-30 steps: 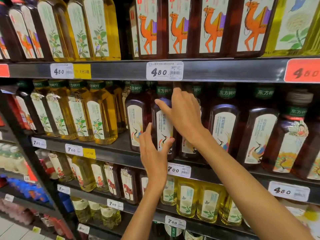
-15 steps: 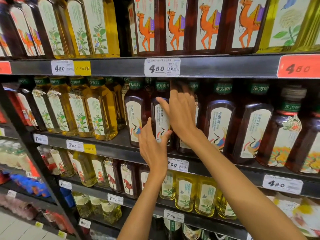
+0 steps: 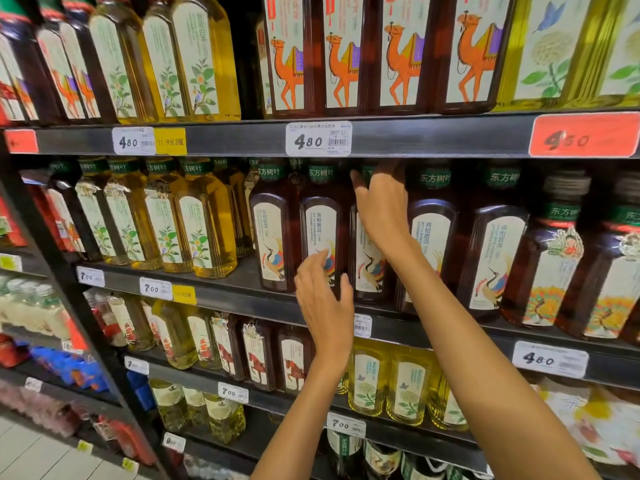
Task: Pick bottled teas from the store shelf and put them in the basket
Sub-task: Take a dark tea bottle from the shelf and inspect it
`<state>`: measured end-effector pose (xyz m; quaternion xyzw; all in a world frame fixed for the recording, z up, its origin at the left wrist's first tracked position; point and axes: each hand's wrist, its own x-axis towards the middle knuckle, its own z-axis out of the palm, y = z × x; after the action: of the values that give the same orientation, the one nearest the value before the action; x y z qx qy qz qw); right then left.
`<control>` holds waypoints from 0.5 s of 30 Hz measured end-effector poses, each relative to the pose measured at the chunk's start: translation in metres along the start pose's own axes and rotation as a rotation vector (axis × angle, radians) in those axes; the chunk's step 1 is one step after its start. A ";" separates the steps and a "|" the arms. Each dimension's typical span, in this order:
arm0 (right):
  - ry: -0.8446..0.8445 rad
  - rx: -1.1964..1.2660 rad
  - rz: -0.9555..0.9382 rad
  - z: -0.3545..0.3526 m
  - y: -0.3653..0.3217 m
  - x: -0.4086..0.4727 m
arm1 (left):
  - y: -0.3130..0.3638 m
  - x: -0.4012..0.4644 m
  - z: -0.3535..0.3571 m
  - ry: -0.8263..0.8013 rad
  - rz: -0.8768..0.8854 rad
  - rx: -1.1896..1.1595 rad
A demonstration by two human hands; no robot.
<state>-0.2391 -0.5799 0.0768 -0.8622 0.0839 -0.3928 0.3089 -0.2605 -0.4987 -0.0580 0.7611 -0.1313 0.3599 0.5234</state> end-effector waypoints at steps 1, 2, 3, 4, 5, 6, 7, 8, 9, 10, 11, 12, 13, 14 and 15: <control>0.015 0.017 0.022 -0.001 -0.001 0.000 | 0.000 -0.002 0.000 -0.071 -0.009 -0.073; 0.047 0.037 0.035 -0.002 -0.001 0.000 | 0.001 -0.004 0.000 -0.147 -0.024 -0.135; 0.089 0.063 0.037 -0.003 -0.002 -0.001 | 0.001 -0.005 0.000 -0.211 -0.043 -0.182; 0.128 0.090 0.028 -0.004 -0.002 -0.003 | 0.001 -0.006 0.001 -0.256 -0.066 -0.214; 0.154 0.109 0.009 -0.005 -0.003 -0.006 | 0.000 -0.006 0.002 -0.281 -0.090 -0.225; 0.166 0.119 -0.010 -0.005 -0.003 -0.010 | 0.000 -0.006 0.003 -0.289 -0.106 -0.216; 0.168 0.129 -0.028 -0.007 -0.003 -0.014 | 0.000 -0.006 0.004 -0.288 -0.118 -0.200; 0.165 0.146 -0.037 -0.008 -0.002 -0.016 | 0.001 -0.006 0.004 -0.288 -0.131 -0.195; 0.158 0.172 -0.035 -0.010 -0.001 -0.017 | 0.002 -0.006 0.004 -0.292 -0.140 -0.203; 0.141 0.197 -0.023 -0.012 0.000 -0.017 | 0.003 -0.007 0.003 -0.299 -0.141 -0.216; 0.117 0.211 -0.013 -0.014 0.000 -0.017 | 0.004 -0.008 0.002 -0.303 -0.140 -0.226; 0.093 0.216 -0.008 -0.015 0.000 -0.016 | 0.005 -0.008 0.002 -0.303 -0.144 -0.233; 0.074 0.217 -0.007 -0.016 0.001 -0.016 | 0.005 -0.008 0.002 -0.298 -0.152 -0.238; 0.061 0.215 -0.005 -0.016 0.001 -0.016 | 0.005 -0.008 0.001 -0.289 -0.163 -0.245; 0.057 0.212 -0.003 -0.016 0.000 -0.016 | 0.006 -0.008 0.000 -0.274 -0.173 -0.260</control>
<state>-0.2620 -0.5810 0.0748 -0.8133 0.0495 -0.4243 0.3951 -0.2697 -0.5026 -0.0597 0.7373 -0.1806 0.1867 0.6237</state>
